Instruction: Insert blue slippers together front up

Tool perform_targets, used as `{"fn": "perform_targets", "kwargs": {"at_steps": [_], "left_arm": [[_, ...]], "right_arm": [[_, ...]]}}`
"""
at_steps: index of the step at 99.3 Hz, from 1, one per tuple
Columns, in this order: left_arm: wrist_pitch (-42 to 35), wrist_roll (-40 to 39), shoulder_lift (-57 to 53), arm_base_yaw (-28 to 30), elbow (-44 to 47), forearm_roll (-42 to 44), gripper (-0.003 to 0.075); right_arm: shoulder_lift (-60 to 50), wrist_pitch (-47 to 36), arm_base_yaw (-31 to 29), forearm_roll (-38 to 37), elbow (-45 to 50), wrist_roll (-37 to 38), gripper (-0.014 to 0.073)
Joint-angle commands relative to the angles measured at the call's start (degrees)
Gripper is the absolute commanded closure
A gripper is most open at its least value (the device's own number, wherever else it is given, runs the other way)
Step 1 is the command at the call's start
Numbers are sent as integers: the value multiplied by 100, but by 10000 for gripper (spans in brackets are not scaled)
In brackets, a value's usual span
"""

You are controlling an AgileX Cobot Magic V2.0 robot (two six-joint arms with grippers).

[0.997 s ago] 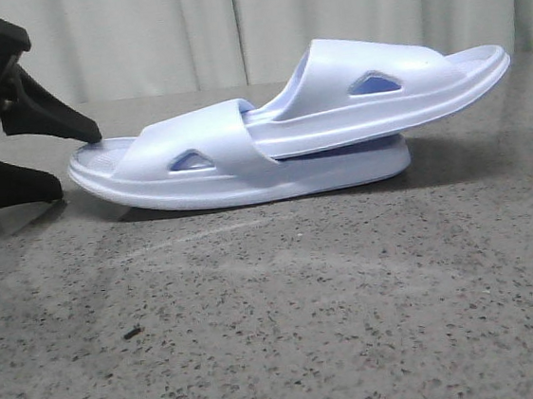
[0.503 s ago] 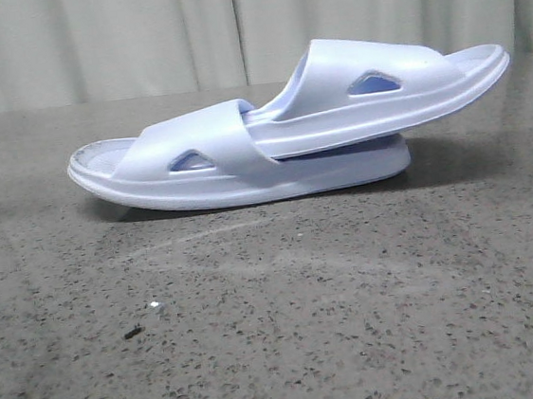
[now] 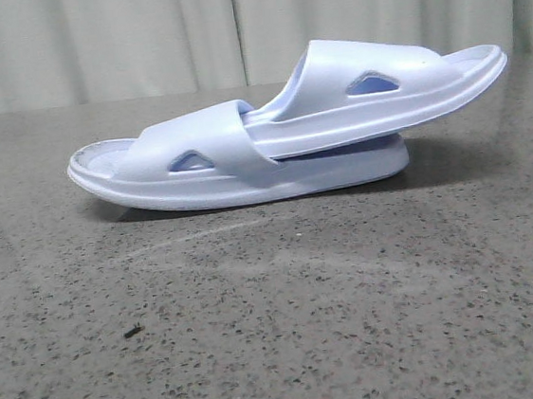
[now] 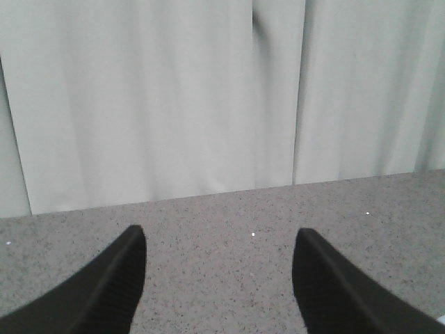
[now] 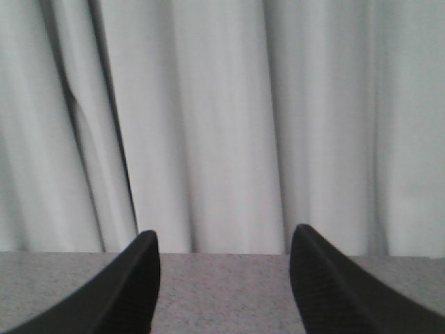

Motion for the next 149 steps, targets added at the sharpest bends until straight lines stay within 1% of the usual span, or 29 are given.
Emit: {"fn": "perform_targets", "kwargs": {"at_steps": [1, 12, 24, 43, 56, 65, 71, 81, 97, 112, 121, 127, 132, 139, 146, 149], "left_arm": [[-53, -8, -395, 7, 38, -150, 317], [-113, -90, -888, 7, 448, -169, 317], [-135, -159, -1500, 7, 997, -169, 317], [-258, -159, -2426, 7, 1844, -159, 317], [-292, -159, -2950, 7, 2162, -159, 317], [-305, -159, -3160, 7, 2267, -159, 317], [-294, -169, -3212, 7, 2364, -170, 317], [-230, -408, -3215, 7, 2539, -170, 317], [-240, -506, -3215, -39, 2845, -170, 317], [-226, -506, -3215, -214, 2882, -170, 317], [-226, -506, -3215, -374, 2882, -170, 318], [-254, -506, -3215, -510, 2882, -170, 328], [-306, -506, -3215, -621, 2882, -170, 357], [-412, -506, -3215, -785, 2896, -170, 430], [-499, -506, -3215, -951, 2909, -170, 527], [-542, -506, -3215, -1017, 2909, -170, 581]], "right_arm": [[-223, -371, -243, -104, 114, -134, 231], [-659, -371, -372, -119, 559, -193, 232], [-1294, -362, -371, -119, 1050, -463, 232], [-2399, -195, -371, -119, 1745, -533, 232], [-3061, 167, -371, -129, 2188, -544, 232], [-3426, 217, -371, -129, 2504, -690, 232], [-3586, 36, -374, -129, 2684, -800, 232], [-3737, -286, -374, -131, 2827, -904, 232], [-3739, -231, -374, -131, 2828, -904, 233], [-3739, -259, -374, -131, 2828, -904, 237], [-3739, -337, -374, -131, 2828, -904, 291], [-3739, -398, -374, -131, 2828, -904, 363], [-3739, -403, -374, -131, 2828, -904, 427], [-3739, -378, -374, -131, 2828, -904, 522], [-3739, -336, -374, -131, 2828, -904, 610], [-3739, -316, -374, -131, 2828, -904, 642]]}}
